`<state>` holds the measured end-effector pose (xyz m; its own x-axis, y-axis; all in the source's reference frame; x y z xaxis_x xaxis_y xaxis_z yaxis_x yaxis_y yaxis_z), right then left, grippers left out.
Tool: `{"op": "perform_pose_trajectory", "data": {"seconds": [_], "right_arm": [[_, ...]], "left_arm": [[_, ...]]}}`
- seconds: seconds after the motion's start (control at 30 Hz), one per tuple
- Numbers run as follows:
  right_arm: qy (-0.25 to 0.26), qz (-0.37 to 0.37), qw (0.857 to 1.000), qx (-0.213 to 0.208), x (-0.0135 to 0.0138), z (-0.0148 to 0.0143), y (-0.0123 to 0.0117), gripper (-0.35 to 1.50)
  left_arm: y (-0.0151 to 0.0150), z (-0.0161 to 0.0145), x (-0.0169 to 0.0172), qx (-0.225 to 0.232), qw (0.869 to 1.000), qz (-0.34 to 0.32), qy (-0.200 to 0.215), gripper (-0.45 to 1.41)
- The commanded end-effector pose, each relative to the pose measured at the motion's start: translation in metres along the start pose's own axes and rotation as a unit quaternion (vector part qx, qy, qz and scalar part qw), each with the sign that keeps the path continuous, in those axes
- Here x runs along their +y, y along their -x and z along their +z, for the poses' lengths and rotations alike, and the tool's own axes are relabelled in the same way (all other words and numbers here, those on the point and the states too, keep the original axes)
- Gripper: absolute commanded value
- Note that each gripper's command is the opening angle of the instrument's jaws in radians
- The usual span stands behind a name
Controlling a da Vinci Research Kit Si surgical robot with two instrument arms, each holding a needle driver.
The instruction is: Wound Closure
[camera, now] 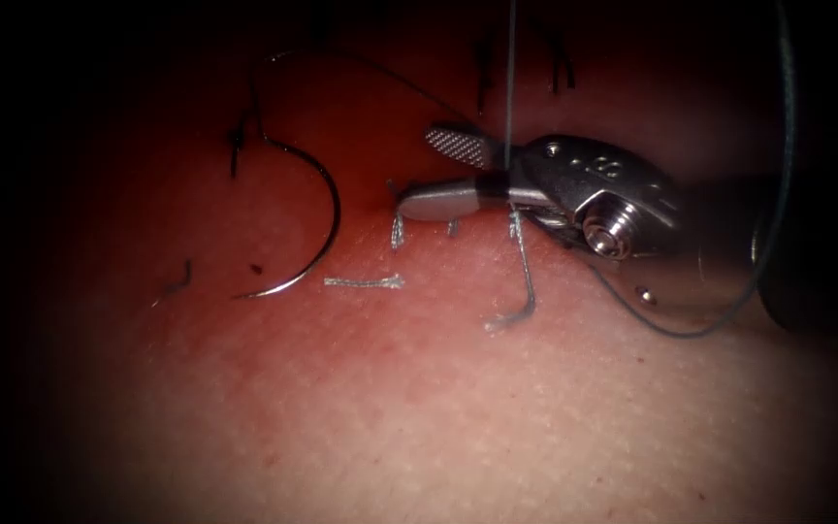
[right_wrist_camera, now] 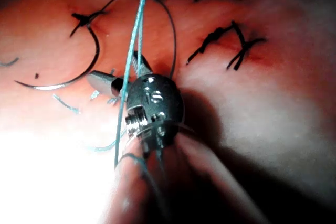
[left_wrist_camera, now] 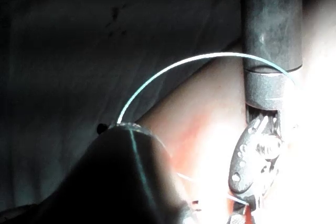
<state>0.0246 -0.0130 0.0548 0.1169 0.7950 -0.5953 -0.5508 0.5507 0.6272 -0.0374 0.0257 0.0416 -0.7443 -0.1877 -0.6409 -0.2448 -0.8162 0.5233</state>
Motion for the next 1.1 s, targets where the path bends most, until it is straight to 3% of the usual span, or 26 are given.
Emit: {"op": "perform_pose_trajectory", "data": {"seconds": [0.03, 0.37, 0.4, 0.43, 0.57, 0.77, 0.8, 1.03, 1.07, 1.1], "right_arm": [[0.027, 0.0, 1.0, 0.006, 0.0, 0.0007, -0.0001, -0.35], [0.041, -0.005, 0.998, 0.052, 0.0011, -0.0009, -0.0015, -0.35], [0.039, -0.004, 0.998, 0.054, 0.0013, -0.0014, -0.0017, 0.07], [0.036, -0.003, 0.998, 0.054, 0.0017, -0.0021, -0.0019, 0.34], [0.032, 0.004, 0.997, 0.064, 0.0034, -0.0048, -0.0029, 0.64], [0.036, 0.01, 0.996, 0.077, 0.0058, -0.0077, -0.0039, 0.62], [0.039, 0.011, 0.996, 0.077, 0.006, -0.0079, -0.0038, 0.61], [0.038, 0.01, 0.996, 0.079, 0.0058, -0.0077, -0.0037, 0.56], [0.038, 0.01, 0.996, 0.079, 0.0058, -0.0076, -0.0037, 0.56], [0.037, 0.01, 0.996, 0.079, 0.0057, -0.0076, -0.0037, 0.54]], "left_arm": [[-0.0002, 0.0008, -0.0004, 0.001, 1.0, 0.001, -0.002, -0.45], [-0.0006, 0.0008, -0.0001, 0.002, 1.0, 0.002, -0.003, -0.45], [-0.0005, 0.0008, -0.0002, 0.003, 1.0, 0.005, -0.003, -0.45], [-0.0004, 0.0007, -0.0002, 0.003, 1.0, 0.008, -0.003, -0.45], [0.0002, -0.0004, 0.0004, 0.01, 0.999, 0.03, -0.001, -0.45], [0.0009, -0.0052, 0.0029, 0.02, 0.996, 0.084, 0.008, -0.45], [0.0013, -0.008, 0.0046, 0.022, 0.992, 0.117, 0.033, -0.45], [0.0025, -0.0132, 0.008, 0.044, 0.983, 0.152, 0.098, -0.45], [0.0026, -0.0137, 0.0084, 0.047, 0.98, 0.159, 0.107, -0.25], [0.0029, -0.0148, 0.0093, 0.051, 0.977, 0.158, 0.134, -0.45]]}}
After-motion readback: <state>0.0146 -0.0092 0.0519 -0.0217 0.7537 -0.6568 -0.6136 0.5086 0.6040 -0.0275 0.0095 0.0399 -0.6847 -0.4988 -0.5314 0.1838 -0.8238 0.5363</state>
